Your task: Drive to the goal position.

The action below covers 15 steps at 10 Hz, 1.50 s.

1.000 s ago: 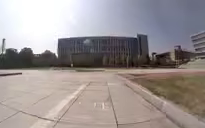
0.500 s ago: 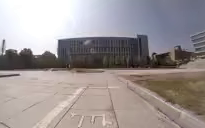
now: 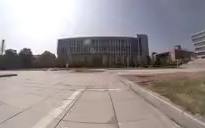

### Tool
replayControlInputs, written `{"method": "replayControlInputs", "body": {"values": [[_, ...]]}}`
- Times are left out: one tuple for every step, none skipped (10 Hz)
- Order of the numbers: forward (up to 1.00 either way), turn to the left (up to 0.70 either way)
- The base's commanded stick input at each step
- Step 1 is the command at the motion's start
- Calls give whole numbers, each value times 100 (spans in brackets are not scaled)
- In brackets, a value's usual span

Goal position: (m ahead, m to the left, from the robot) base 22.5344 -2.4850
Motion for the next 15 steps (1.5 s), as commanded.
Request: {"method": "replayControlInputs", "body": {"values": [[70,0],[70,0],[70,0],[70,0],[70,0],[70,0],[70,0],[70,0],[70,0],[70,0],[70,0],[70,0],[70,0],[70,0],[70,0]]}}
